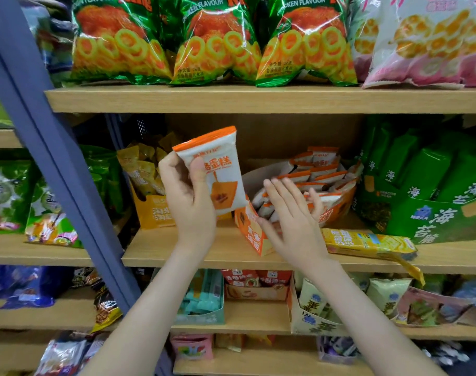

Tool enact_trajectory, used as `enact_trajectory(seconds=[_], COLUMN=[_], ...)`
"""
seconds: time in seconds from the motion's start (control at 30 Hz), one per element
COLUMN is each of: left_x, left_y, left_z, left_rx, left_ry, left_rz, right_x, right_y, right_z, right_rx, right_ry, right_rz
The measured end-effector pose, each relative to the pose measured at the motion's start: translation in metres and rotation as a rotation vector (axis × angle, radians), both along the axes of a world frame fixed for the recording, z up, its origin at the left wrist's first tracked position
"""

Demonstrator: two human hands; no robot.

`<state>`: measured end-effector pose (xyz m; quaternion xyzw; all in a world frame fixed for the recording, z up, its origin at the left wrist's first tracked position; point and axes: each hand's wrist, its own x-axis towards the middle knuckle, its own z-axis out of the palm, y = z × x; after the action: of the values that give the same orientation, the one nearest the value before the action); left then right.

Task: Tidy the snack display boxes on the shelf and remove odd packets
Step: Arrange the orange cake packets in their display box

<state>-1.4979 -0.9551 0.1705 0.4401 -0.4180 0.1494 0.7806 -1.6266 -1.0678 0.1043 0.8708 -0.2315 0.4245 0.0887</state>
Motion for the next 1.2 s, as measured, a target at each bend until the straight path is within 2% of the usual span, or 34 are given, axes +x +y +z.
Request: enact_trajectory(seconds=[0.07, 0.13, 0.23, 0.3, 0.43, 0.6, 0.77, 0.87, 1.0, 1.03, 1.1, 1.13, 1.2], left_x=[0.005, 0.010, 0.013, 0.013, 0.009, 0.013, 0.014, 0.009, -0.002, -0.005, -0.004, -0.002, 0.002], left_y=[0.018, 0.038, 0.063, 0.082, 0.114, 0.136, 0.142, 0.142, 0.141, 0.140, 0.136, 0.136, 0.135], left_z=[-0.011, -0.032, -0.073, -0.102, -0.133, -0.164, -0.192, -0.199, -0.205, -0.206, -0.208, -0.209, -0.208], left_rx=[0.121, 0.313, 0.601, 0.789, 0.975, 1.147, 1.239, 1.395, 1.699, 1.706, 1.587, 1.487, 1.228], left_ry=[-0.031, -0.065, -0.019, 0.002, 0.019, 0.061, 0.143, 0.157, -0.003, 0.029, 0.273, 0.461, 0.848], left_rz=[-0.067, -0.145, -0.237, -0.220, -0.269, -0.286, -0.298, -0.290, -0.186, -0.159, -0.148, -0.145, -0.140], right_x=[-0.001, -0.001, 0.002, 0.008, 0.018, 0.026, 0.032, 0.031, 0.031, 0.030, 0.028, 0.026, 0.023], right_y=[0.013, 0.033, 0.061, 0.078, 0.104, 0.113, 0.126, 0.125, 0.114, 0.114, 0.117, 0.118, 0.124], right_z=[0.001, 0.000, -0.003, -0.018, -0.056, -0.092, -0.128, -0.142, -0.144, -0.142, -0.138, -0.136, -0.133], right_rx=[0.011, 0.109, 0.438, 0.603, 0.923, 1.369, 1.683, 1.791, 1.888, 1.903, 1.934, 1.922, 1.838], right_ry=[-0.041, -0.089, -0.151, -0.090, 0.110, 0.132, -0.027, -0.097, -0.159, -0.188, -0.244, -0.201, 0.056], right_rz=[0.033, 0.171, 0.426, 0.474, 0.441, 0.361, 0.280, 0.209, 0.230, 0.276, 0.444, 0.528, 0.604])
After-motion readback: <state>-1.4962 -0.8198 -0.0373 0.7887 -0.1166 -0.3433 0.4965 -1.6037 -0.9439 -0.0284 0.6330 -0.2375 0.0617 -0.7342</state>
